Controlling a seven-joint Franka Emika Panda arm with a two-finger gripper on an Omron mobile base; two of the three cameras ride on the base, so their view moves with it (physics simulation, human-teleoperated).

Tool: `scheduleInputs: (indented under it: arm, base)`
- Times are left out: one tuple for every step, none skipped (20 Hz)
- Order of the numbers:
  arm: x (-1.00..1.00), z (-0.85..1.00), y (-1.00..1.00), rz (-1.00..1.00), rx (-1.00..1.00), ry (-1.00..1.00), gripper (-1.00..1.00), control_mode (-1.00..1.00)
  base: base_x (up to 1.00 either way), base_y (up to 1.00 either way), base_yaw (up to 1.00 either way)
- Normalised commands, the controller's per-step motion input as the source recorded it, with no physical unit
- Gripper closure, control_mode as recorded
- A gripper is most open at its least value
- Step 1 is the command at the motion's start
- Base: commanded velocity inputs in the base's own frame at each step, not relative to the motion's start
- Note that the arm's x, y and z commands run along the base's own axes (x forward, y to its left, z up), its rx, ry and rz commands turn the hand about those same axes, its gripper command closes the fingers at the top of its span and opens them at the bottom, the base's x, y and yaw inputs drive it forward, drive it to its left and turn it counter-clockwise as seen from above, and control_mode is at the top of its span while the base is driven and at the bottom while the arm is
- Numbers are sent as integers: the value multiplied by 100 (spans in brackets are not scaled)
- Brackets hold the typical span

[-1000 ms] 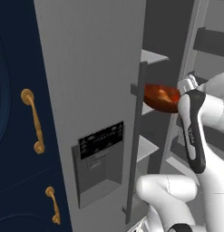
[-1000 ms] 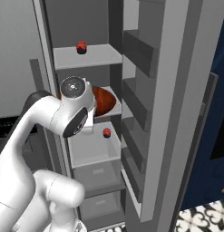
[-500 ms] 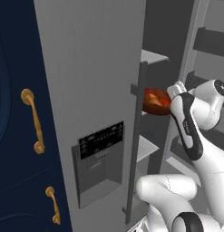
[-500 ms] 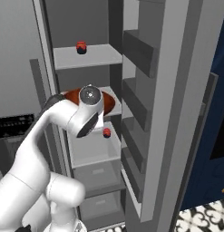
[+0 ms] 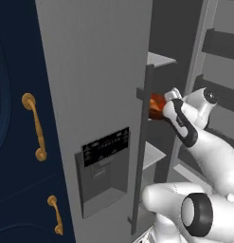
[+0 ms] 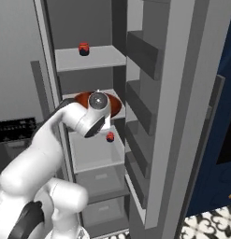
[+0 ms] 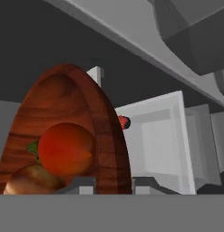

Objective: Pick the chicken drumstick and tomato from their plates and place them in the bowl. Then put the bowl in the fridge.

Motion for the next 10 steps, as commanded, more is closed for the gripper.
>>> scheduleInputs:
  arm:
    - [80,-36,1,-1,-4,0,100,-100]
    - [77,-36,1,0,-4,0,100,-100]
    - [72,-41,0,0,-4,0,100,-100]
    - [63,-40,0,0,-3,0,100,-100]
    - [59,-40,0,0,-3,0,100,-100]
    - [55,-37,3,0,-3,0,100,-100]
    - [54,-37,6,0,-4,0,100,-100]
    - [53,-34,6,0,-5,0,100,-100]
    - [52,-29,4,0,-4,0,100,-100]
    - [51,-25,1,0,-3,0,100,-100]
  base:
    - [0,0,0]
    - [0,0,0]
    - [0,0,0]
    - [0,0,0]
    - [0,0,0]
    - [0,0,0]
    - [0,0,0]
    - [0,0,0]
    - [0,0,0]
    - [0,0,0]
